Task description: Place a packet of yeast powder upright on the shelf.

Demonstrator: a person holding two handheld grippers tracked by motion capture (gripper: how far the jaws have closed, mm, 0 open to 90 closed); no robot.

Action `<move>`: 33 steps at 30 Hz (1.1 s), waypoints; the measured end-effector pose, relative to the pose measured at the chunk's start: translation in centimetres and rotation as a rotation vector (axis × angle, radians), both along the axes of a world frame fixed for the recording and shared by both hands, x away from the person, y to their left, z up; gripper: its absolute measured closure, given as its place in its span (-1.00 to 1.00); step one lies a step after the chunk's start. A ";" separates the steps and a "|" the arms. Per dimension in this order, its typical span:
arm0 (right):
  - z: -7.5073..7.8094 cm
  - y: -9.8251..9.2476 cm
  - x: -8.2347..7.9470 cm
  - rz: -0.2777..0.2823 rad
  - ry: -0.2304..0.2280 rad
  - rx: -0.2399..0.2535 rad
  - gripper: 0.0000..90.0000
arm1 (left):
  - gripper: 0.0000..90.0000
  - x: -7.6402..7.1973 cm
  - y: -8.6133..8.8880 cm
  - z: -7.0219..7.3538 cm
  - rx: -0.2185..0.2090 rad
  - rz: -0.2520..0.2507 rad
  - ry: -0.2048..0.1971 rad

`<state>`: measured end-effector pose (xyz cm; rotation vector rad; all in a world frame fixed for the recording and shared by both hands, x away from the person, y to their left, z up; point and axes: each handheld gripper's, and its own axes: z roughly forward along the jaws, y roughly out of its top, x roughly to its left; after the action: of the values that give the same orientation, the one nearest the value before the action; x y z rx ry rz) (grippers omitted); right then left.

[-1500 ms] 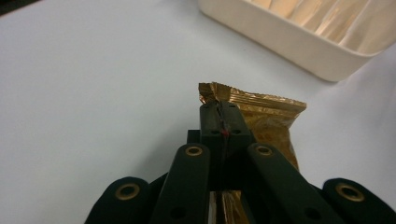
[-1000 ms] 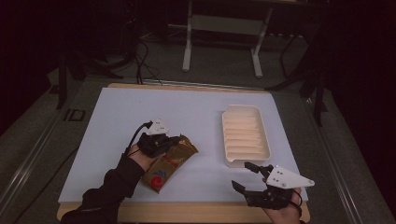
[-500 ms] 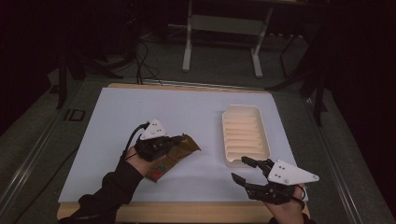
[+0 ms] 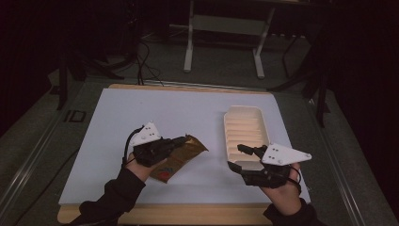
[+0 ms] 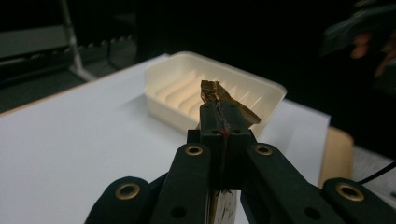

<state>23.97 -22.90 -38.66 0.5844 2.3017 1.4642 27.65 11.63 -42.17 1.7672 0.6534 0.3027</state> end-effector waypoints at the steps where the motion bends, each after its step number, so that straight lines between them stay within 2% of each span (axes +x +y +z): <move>1: 0.2 0.2 0.2 0.003 0.000 -0.006 -0.16 | 1.00 -0.1 0.0 0.0 -0.003 -0.001 -0.002; 5: 0.5 1.0 0.8 0.021 0.003 -0.022 -0.18 | 1.00 -0.5 -0.3 0.0 -0.033 -0.019 -0.009; 6: 0.5 1.2 1.0 0.037 0.018 -0.023 -0.22 | 1.00 -0.7 -0.3 0.0 -0.055 -0.022 -0.018; 10: 0.1 2.1 1.6 0.064 0.051 -0.027 -0.27 | 1.00 -0.9 -0.6 0.0 -0.077 -0.034 -0.026; 11: 0.0 2.3 1.7 0.066 0.049 -0.025 -0.26 | 1.00 -0.9 -0.7 0.1 -0.105 -0.055 -0.021; 12: -0.3 2.9 2.0 0.088 0.064 -0.036 -0.26 | 1.00 -1.0 -0.7 0.0 -0.114 -0.057 -0.023; 20: -0.9 4.4 3.2 0.132 0.116 -0.062 -0.17 | 1.00 -1.1 -1.2 -0.4 -0.175 -0.126 0.001; 26: -1.5 5.5 3.7 0.173 0.152 -0.096 0.09 | 1.00 -1.5 -1.4 0.1 -0.222 -0.140 -0.014; 27: -1.5 5.6 3.7 0.192 0.169 -0.098 0.13 | 1.00 -1.5 -1.4 0.1 -0.222 -0.141 -0.016; 29: -1.6 5.8 3.8 0.189 0.169 -0.115 0.23 | 1.00 -1.6 -1.4 0.3 -0.239 -0.147 -0.021; 33: -1.6 6.1 4.0 0.219 0.184 -0.141 0.42 | 1.00 -1.6 -1.6 0.4 -0.236 -0.151 -0.021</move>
<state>27.94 -16.78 -40.29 0.4554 2.6592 1.3748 26.04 10.07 -41.81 1.5748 0.5146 0.1344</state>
